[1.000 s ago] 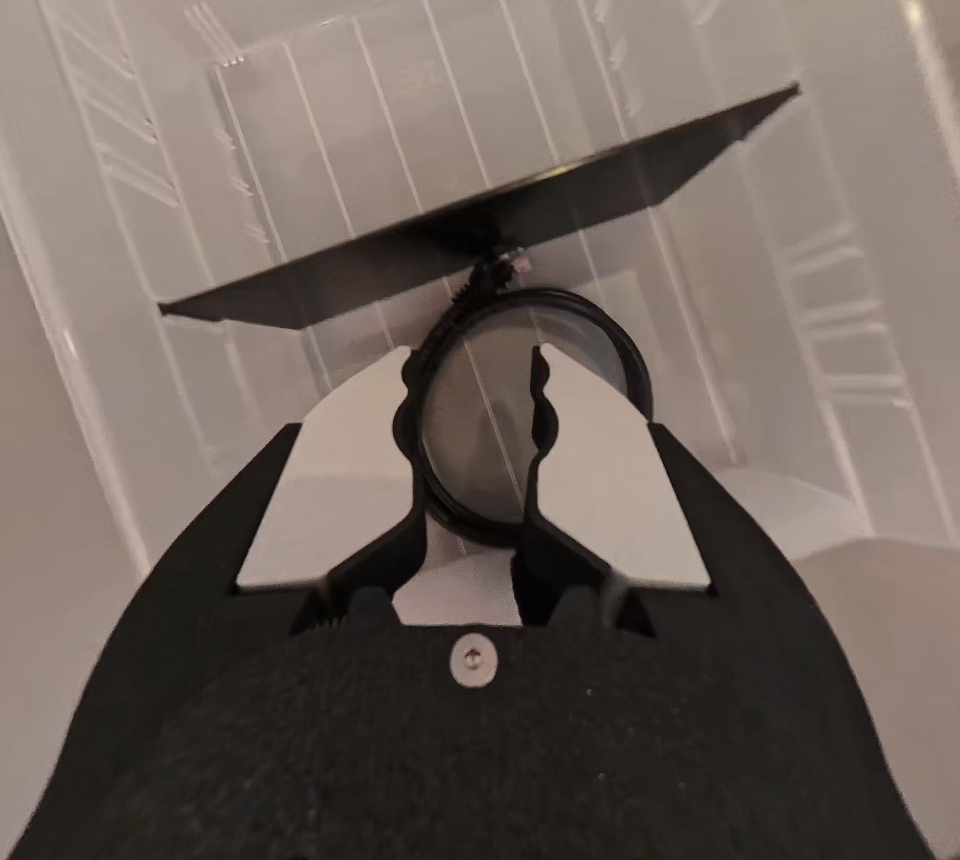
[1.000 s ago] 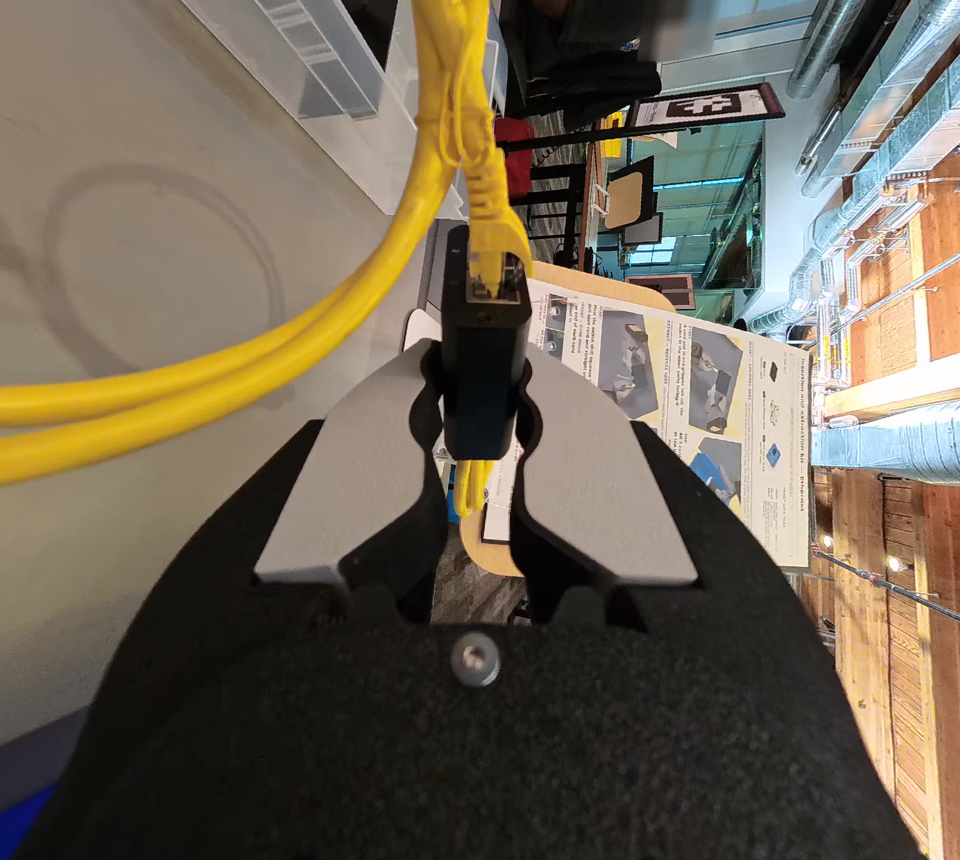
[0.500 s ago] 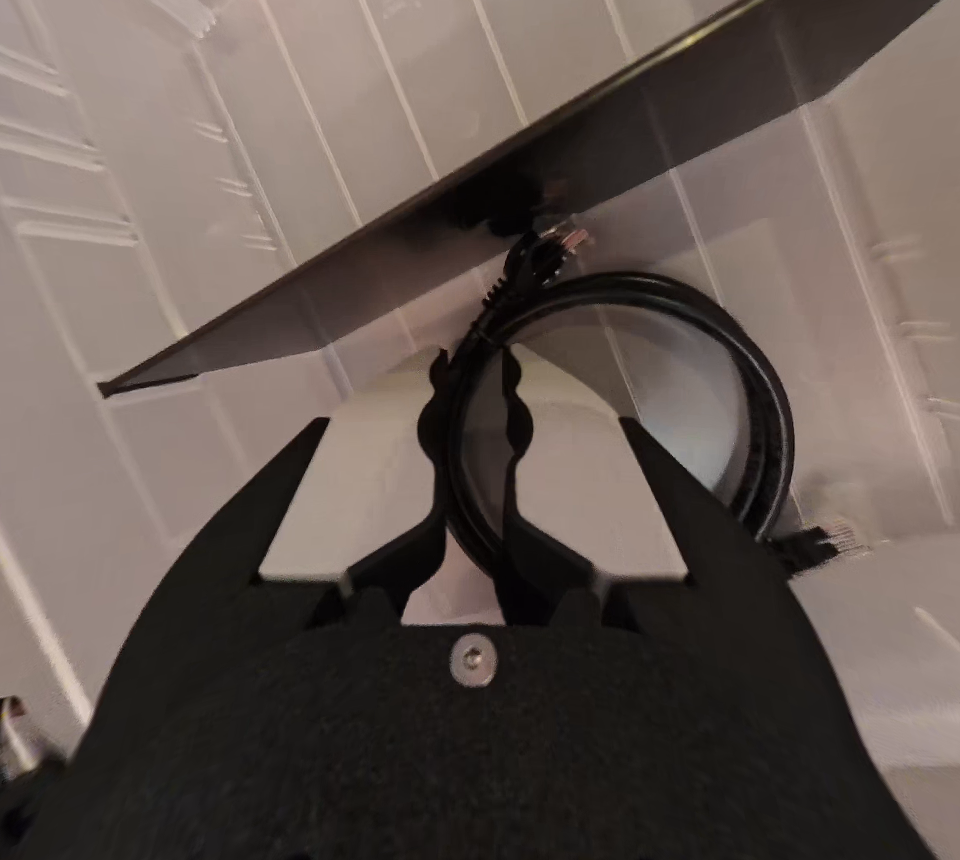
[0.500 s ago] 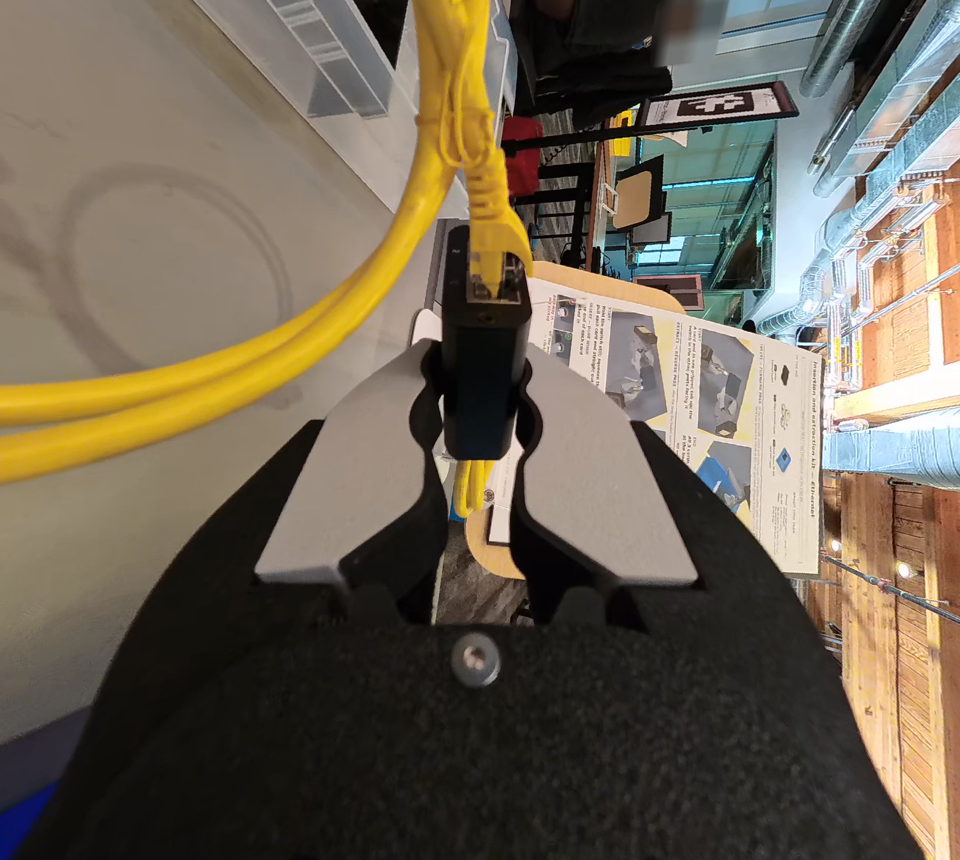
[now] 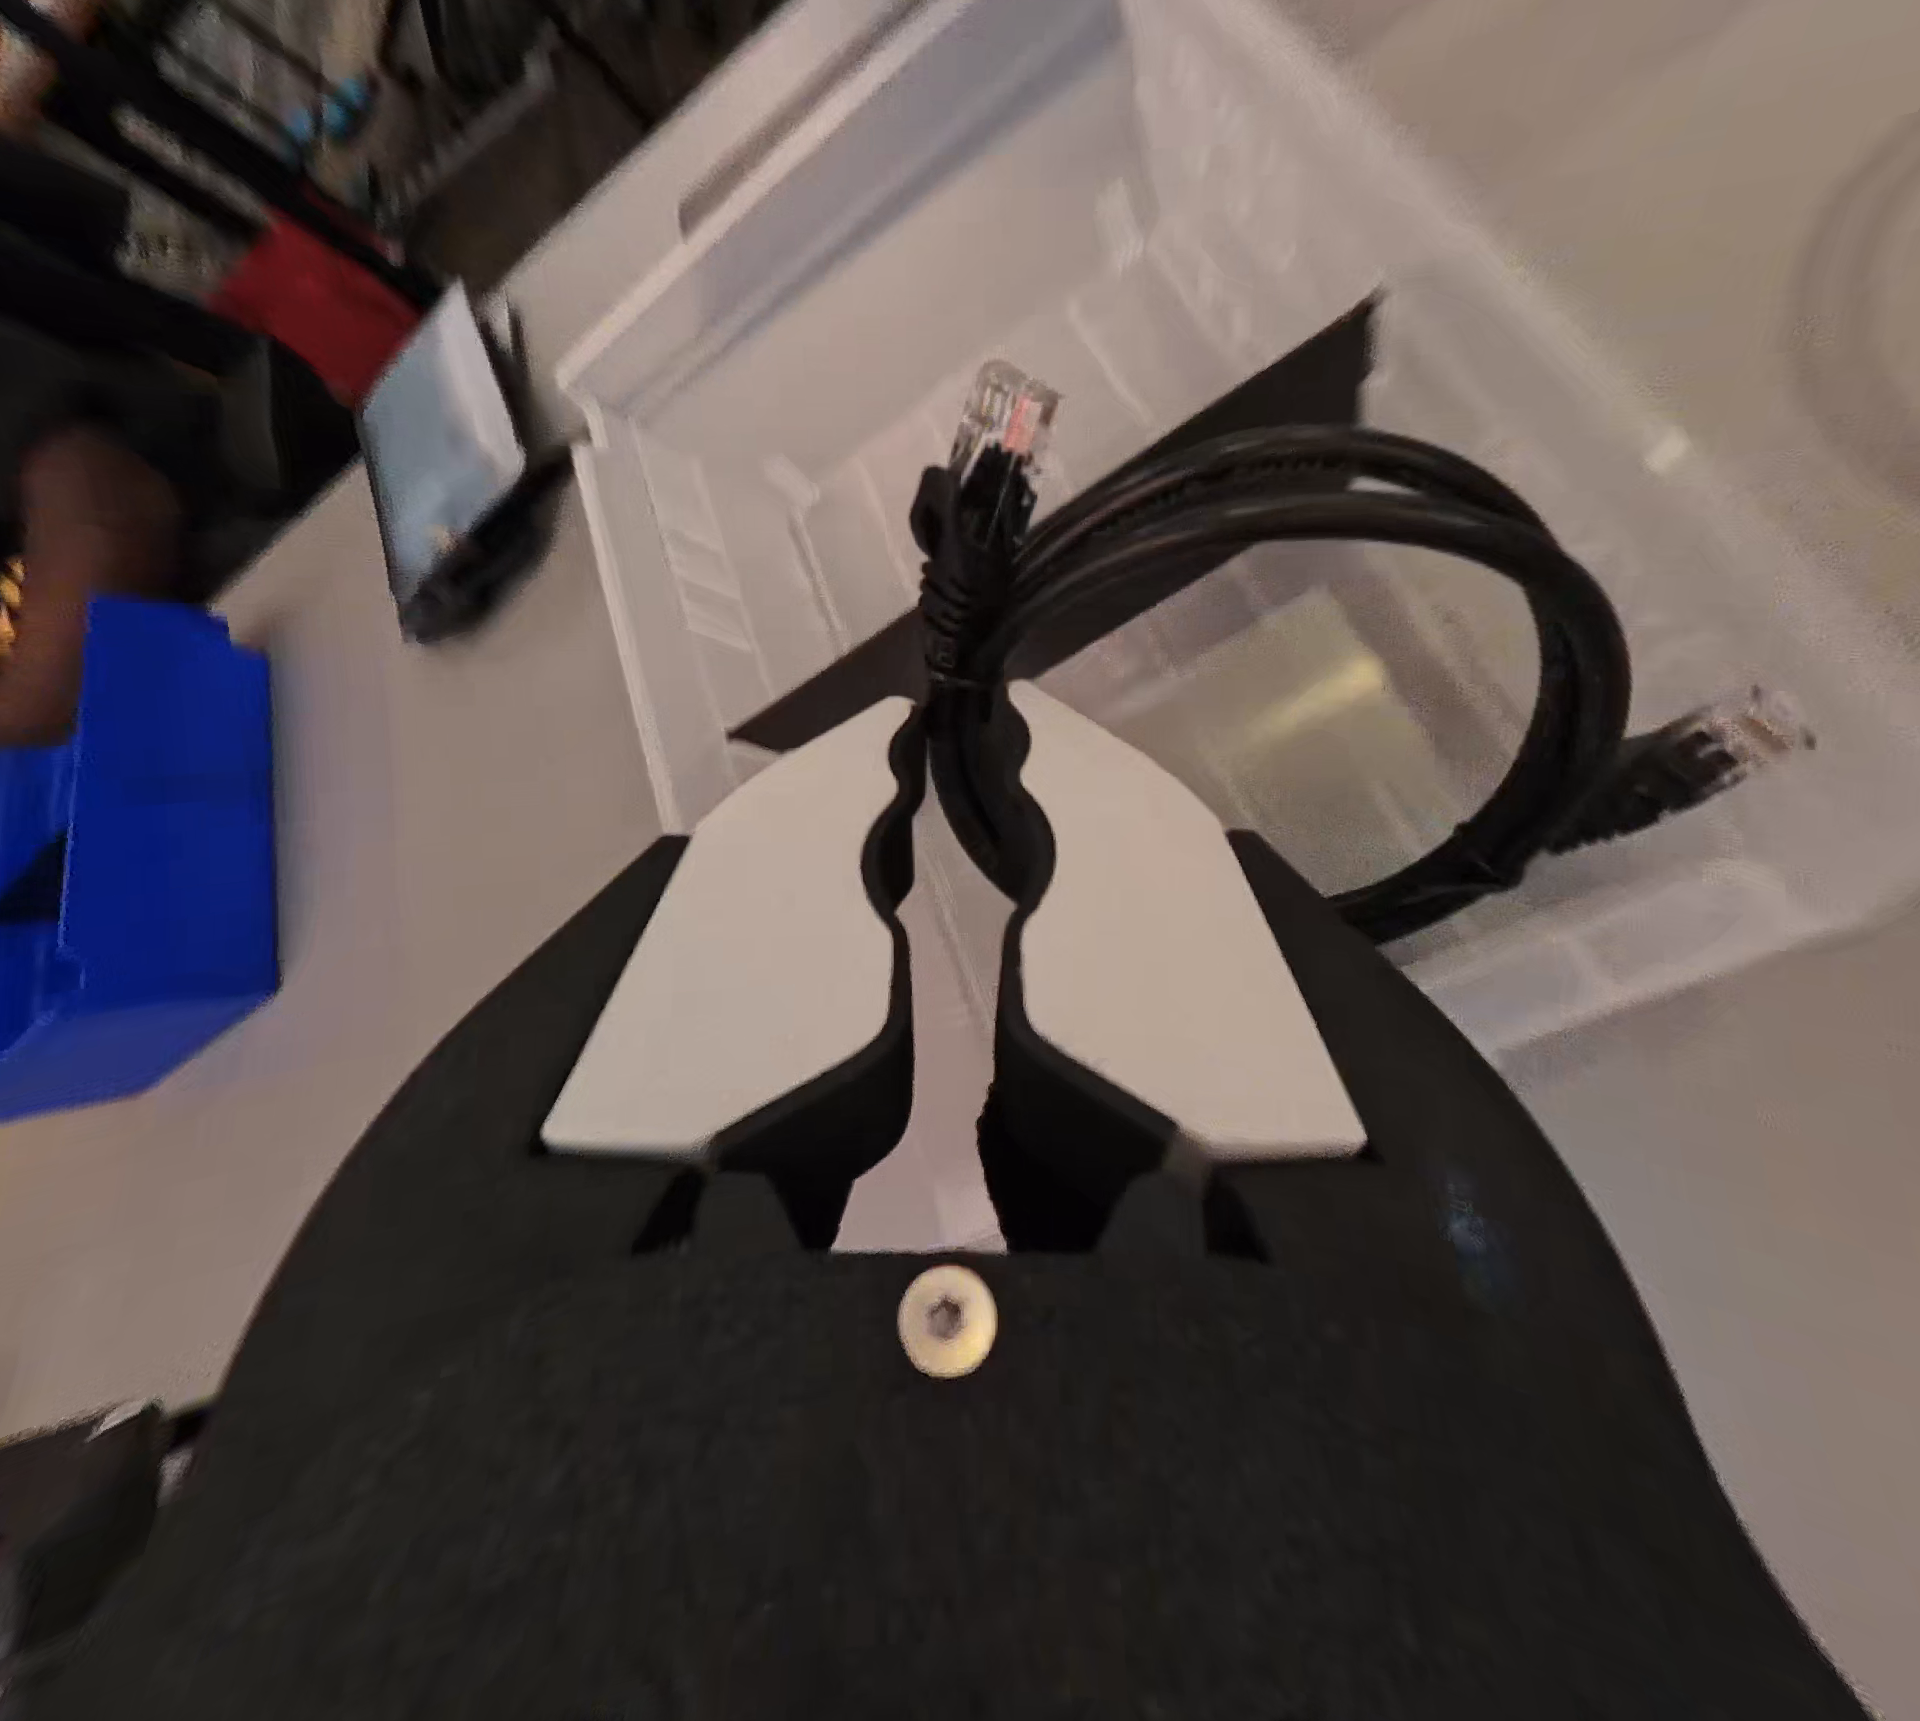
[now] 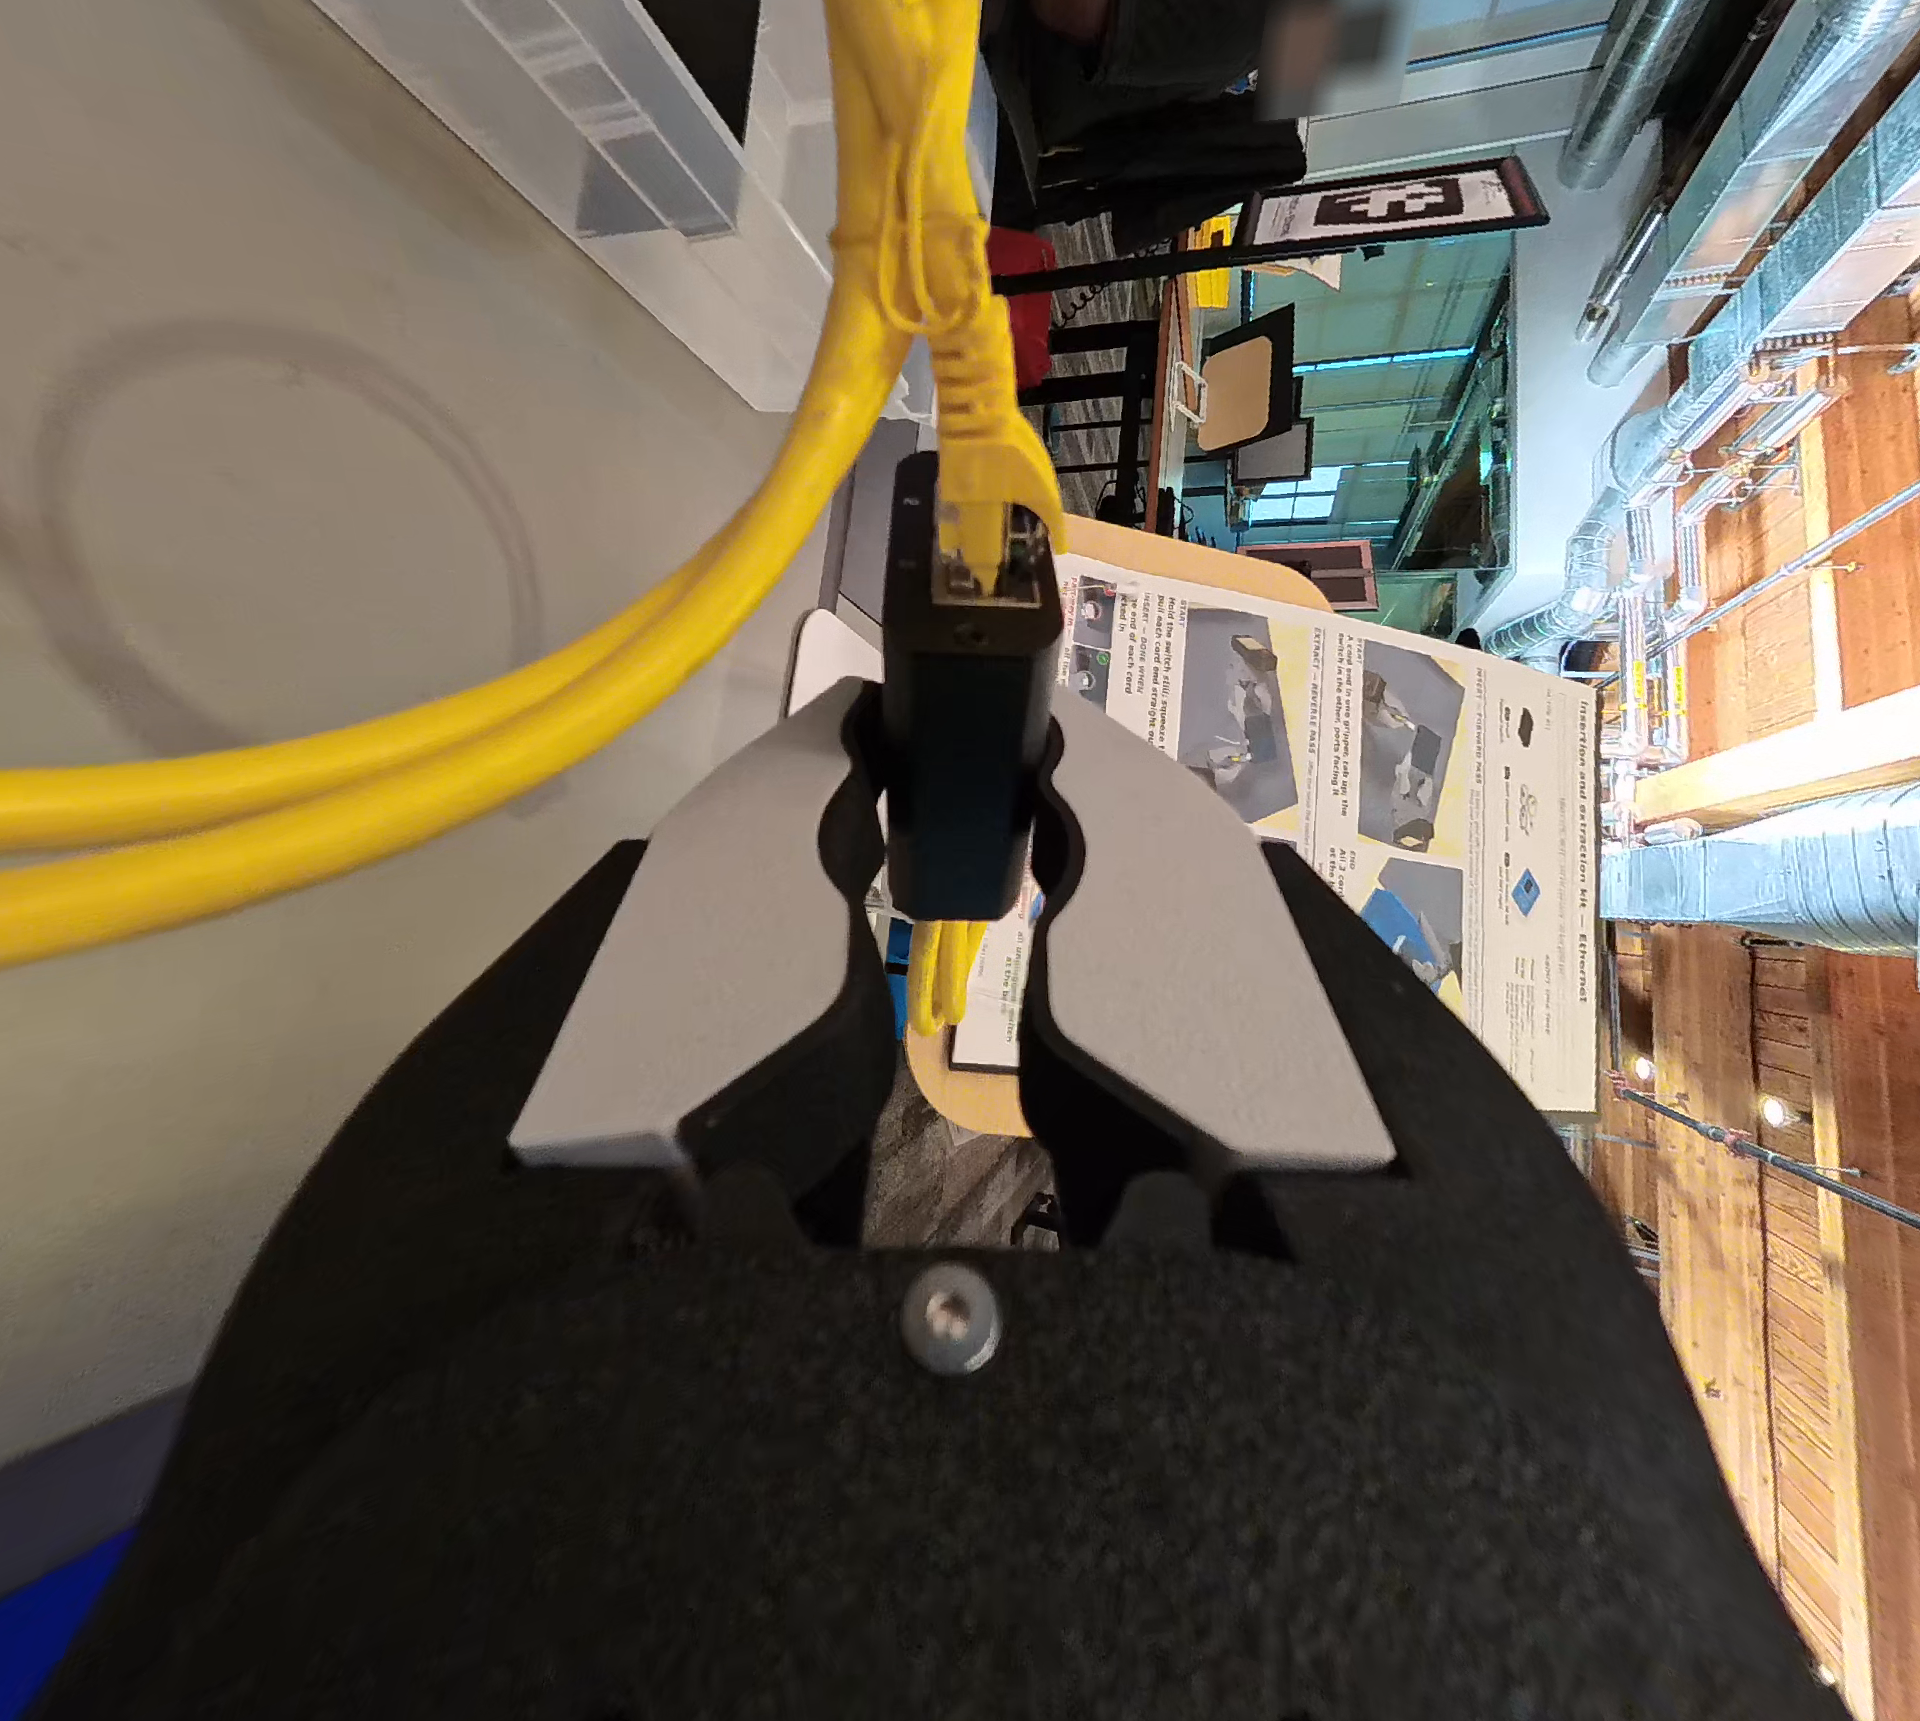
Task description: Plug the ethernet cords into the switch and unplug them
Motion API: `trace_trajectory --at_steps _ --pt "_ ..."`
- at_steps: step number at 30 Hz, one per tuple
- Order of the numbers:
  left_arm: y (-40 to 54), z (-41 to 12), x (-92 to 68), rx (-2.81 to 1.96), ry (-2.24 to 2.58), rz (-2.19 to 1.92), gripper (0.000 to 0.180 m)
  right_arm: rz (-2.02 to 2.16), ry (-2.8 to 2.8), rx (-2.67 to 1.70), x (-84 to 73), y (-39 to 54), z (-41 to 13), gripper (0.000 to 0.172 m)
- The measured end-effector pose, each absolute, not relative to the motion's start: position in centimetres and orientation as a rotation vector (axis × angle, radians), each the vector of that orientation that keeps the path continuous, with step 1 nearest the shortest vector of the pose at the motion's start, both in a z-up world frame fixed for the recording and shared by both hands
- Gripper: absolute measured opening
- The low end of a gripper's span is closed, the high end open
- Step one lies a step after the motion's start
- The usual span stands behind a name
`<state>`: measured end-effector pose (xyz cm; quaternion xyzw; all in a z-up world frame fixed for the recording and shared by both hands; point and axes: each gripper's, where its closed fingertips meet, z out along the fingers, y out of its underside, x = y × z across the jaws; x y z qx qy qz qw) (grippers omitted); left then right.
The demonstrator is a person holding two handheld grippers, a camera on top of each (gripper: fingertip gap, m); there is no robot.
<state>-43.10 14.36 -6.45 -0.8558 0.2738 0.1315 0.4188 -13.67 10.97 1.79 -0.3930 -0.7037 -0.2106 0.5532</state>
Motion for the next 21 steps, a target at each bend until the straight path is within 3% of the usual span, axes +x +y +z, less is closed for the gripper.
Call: trace_trajectory --at_steps 7,14,21 --pt "7.9 0.4 -33.7 -1.989 0.752 -0.335 0.011 -0.502 -1.657 -0.916 -13.8 10.6 2.2 0.024" --pt "1.7 -1.3 -27.0 -1.947 0.727 -1.123 0.011 -0.506 -1.633 -0.906 -13.3 10.4 3.2 0.024" --pt "0.9 -8.3 -28.2 -2.184 0.753 -0.781 0.011 -0.509 -1.619 -0.911 -12.8 10.6 3.6 0.024"
